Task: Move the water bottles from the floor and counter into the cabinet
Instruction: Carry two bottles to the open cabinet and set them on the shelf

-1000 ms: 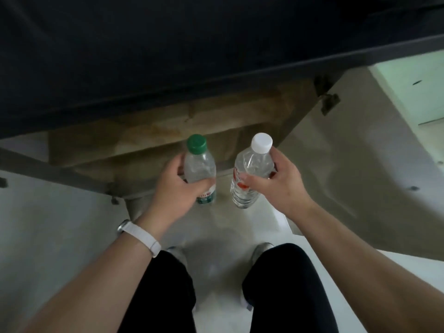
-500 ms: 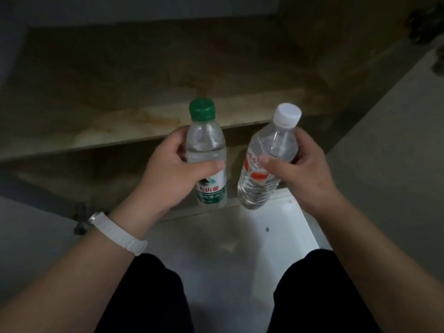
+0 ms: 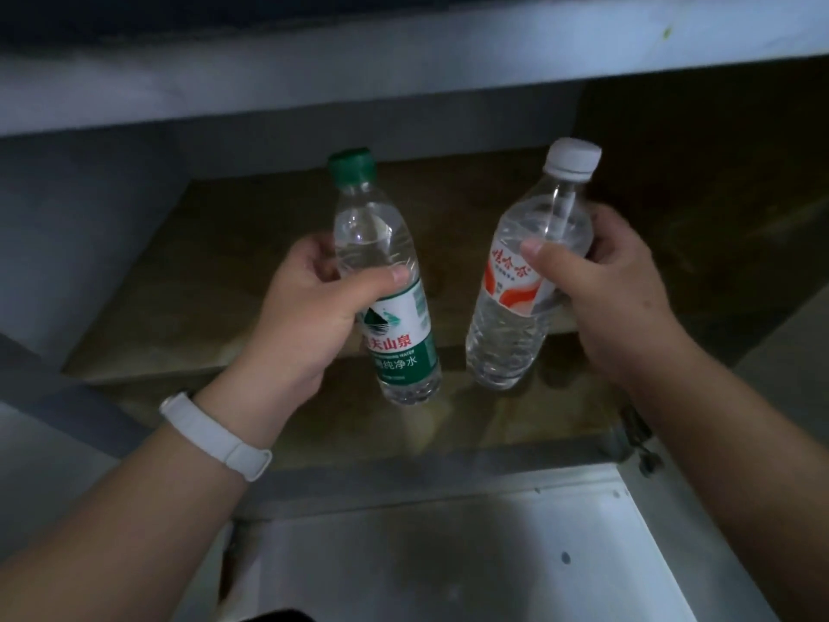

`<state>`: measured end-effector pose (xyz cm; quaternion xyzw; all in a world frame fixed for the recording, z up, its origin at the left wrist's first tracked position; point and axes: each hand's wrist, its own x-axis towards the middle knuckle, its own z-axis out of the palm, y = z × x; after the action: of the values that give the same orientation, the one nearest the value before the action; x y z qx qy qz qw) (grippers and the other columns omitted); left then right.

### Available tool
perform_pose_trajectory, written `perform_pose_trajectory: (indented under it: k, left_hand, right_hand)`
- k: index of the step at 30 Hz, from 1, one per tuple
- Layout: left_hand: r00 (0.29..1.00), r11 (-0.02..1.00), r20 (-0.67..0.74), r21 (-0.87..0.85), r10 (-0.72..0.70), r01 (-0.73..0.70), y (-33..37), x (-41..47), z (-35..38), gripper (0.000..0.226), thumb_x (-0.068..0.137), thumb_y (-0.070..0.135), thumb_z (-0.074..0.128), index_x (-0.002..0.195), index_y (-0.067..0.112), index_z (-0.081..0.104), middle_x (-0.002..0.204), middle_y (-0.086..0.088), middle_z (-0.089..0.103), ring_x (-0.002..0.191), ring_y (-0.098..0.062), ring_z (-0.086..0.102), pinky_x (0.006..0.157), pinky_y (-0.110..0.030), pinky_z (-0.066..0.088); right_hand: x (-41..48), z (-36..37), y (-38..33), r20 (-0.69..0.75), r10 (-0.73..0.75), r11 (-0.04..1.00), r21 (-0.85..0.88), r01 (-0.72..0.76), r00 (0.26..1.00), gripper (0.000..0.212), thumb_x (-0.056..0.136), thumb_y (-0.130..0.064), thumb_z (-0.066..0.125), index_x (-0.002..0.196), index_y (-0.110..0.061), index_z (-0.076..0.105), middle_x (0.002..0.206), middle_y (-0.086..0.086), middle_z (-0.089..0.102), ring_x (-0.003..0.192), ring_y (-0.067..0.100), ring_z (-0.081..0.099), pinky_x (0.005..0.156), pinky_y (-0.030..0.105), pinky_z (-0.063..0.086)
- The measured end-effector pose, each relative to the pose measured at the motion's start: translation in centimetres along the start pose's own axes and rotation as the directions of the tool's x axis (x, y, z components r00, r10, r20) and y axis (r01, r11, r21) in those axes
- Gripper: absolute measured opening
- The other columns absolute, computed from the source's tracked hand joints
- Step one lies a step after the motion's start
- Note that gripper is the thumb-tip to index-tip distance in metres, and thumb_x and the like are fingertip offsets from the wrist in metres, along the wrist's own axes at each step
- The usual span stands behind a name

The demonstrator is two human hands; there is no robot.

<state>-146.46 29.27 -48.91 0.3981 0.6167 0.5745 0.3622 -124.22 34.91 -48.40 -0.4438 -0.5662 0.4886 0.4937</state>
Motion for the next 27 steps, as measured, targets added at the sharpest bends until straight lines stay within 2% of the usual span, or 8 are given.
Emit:
perform_pose_trajectory:
  k: [5, 9, 14, 18, 22, 25, 27]
  left_hand:
    - [0.998, 0.999, -0.039, 0.025, 0.041, -0.04, 1.2, 1.6, 0.1, 0.05, 0.069, 0.027, 0.087, 0.112, 0.032, 0.062, 0.102, 0.012, 0.074, 0.087, -0.005, 0.072, 0.075, -0.03, 0.052]
    - [0.994, 0.996, -0.077, 0.038, 0.079, -0.076, 1.9, 2.9, 0.1, 0.049, 0.069, 0.027, 0.088, 0.111, 0.033, 0.062, 0.101, 0.013, 0.073, 0.085, -0.001, 0.07, 0.067, -0.022, 0.05]
    - [0.991, 0.996, -0.098, 0.034, 0.086, -0.083, 2.2, 4.1, 0.2, 0.053, 0.071, 0.026, 0.089, 0.116, 0.032, 0.062, 0.102, 0.016, 0.071, 0.085, 0.003, 0.069, 0.068, -0.018, 0.051]
    - [0.987, 0.992, -0.111, 0.036, 0.121, -0.117, 1.9, 4.6, 0.6, 0.051, 0.071, 0.022, 0.089, 0.111, 0.035, 0.06, 0.099, 0.018, 0.071, 0.082, 0.01, 0.068, 0.065, -0.014, 0.051]
    - [0.985, 0.992, -0.12, 0.032, 0.127, -0.124, 1.1, 4.8, 0.9, 0.053, 0.071, 0.021, 0.089, 0.114, 0.034, 0.061, 0.102, 0.017, 0.072, 0.086, 0.006, 0.069, 0.072, -0.019, 0.052]
    - [0.983, 0.99, -0.119, 0.056, 0.137, -0.132, 0.5, 4.6, 1.1, 0.058, 0.073, 0.023, 0.088, 0.121, 0.033, 0.058, 0.108, 0.017, 0.07, 0.096, 0.002, 0.067, 0.08, -0.025, 0.054]
    - [0.98, 0.987, -0.125, 0.063, 0.152, -0.146, 0.1, 4.8, 1.1, 0.058, 0.073, 0.026, 0.088, 0.121, 0.036, 0.057, 0.111, 0.017, 0.069, 0.102, -0.003, 0.067, 0.086, -0.03, 0.056]
  right_hand:
    - [2.8, 1.1, -0.7, -0.025, 0.05, 0.998, 0.049, -0.049, 0.998, 0.034, 0.082, -0.035, 0.075, 0.114, -0.035, 0.061, 0.103, -0.01, 0.073, 0.086, 0.007, 0.073, 0.08, 0.035, 0.059]
    - [4.2, 1.5, -1.3, -0.069, 0.049, 0.997, 0.067, -0.044, 0.996, 0.037, 0.081, -0.035, 0.077, 0.113, -0.035, 0.06, 0.107, -0.01, 0.071, 0.092, 0.01, 0.072, 0.087, 0.039, 0.058]
    - [5.4, 2.3, -1.7, -0.069, 0.032, 0.999, 0.005, -0.032, 0.997, 0.042, 0.081, -0.034, 0.078, 0.119, -0.033, 0.06, 0.111, -0.011, 0.069, 0.098, 0.01, 0.069, 0.091, 0.04, 0.056]
    - [5.9, 2.8, -1.3, -0.044, 0.021, 0.999, -0.026, -0.022, 0.999, 0.043, 0.079, -0.033, 0.079, 0.118, -0.036, 0.059, 0.113, -0.013, 0.068, 0.102, 0.009, 0.066, 0.093, 0.039, 0.055]
    - [6.1, 2.9, -0.6, -0.042, 0.007, 1.0, -0.017, -0.007, 0.999, 0.042, 0.08, -0.034, 0.079, 0.115, -0.039, 0.058, 0.11, -0.016, 0.067, 0.1, 0.006, 0.066, 0.088, 0.032, 0.054]
    - [6.2, 3.0, -0.2, -0.039, -0.019, 1.0, -0.01, 0.018, 0.999, 0.036, 0.08, -0.031, 0.079, 0.104, -0.045, 0.056, 0.102, -0.02, 0.067, 0.094, 0.001, 0.066, 0.082, 0.028, 0.053]
    - [6.2, 3.0, 0.2, -0.042, -0.04, 0.999, -0.02, 0.039, 0.998, 0.041, 0.08, -0.03, 0.08, 0.109, -0.046, 0.055, 0.103, -0.022, 0.065, 0.093, -0.003, 0.064, 0.077, 0.023, 0.051]
